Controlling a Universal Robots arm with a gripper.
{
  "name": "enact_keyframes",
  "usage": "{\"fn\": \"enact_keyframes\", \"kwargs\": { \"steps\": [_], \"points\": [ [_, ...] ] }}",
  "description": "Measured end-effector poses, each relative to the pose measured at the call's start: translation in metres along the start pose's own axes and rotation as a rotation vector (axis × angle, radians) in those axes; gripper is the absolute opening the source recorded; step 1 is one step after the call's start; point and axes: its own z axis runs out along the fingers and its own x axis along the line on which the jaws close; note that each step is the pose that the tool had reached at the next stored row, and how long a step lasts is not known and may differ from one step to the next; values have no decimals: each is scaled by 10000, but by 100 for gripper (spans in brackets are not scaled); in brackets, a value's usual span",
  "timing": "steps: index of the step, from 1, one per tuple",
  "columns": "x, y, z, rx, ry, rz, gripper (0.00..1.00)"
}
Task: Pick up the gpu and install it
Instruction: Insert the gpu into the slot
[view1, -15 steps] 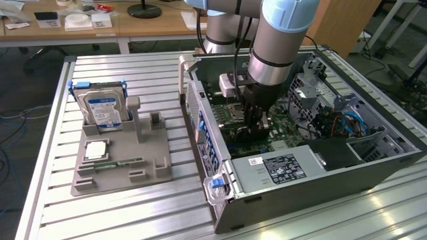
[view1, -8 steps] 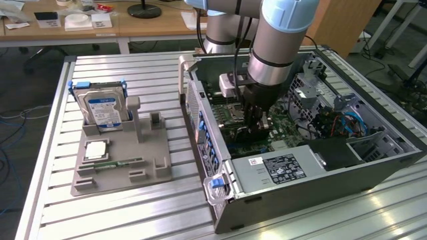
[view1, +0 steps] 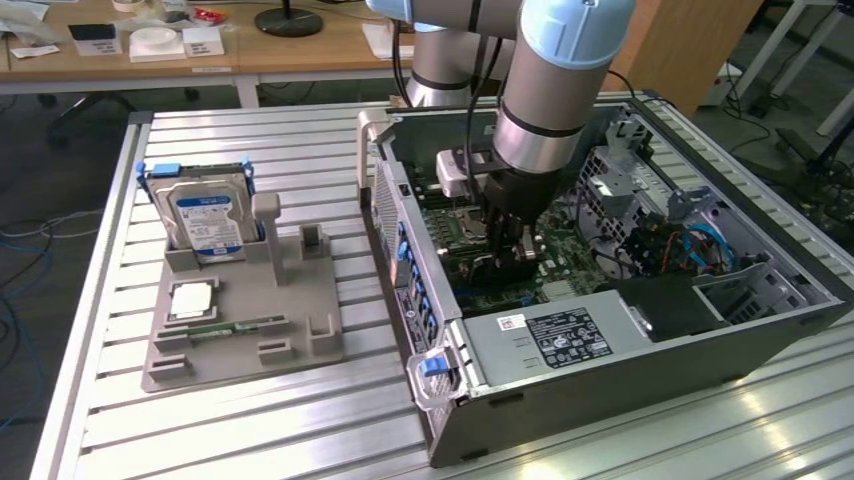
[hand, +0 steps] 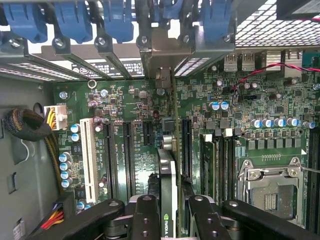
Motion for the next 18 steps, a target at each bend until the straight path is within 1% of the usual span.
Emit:
{"fn": "enact_keyframes", "kwargs": {
  "steps": [18],
  "points": [
    [1,12,11,2,-1,-1,27]
  ]
}}
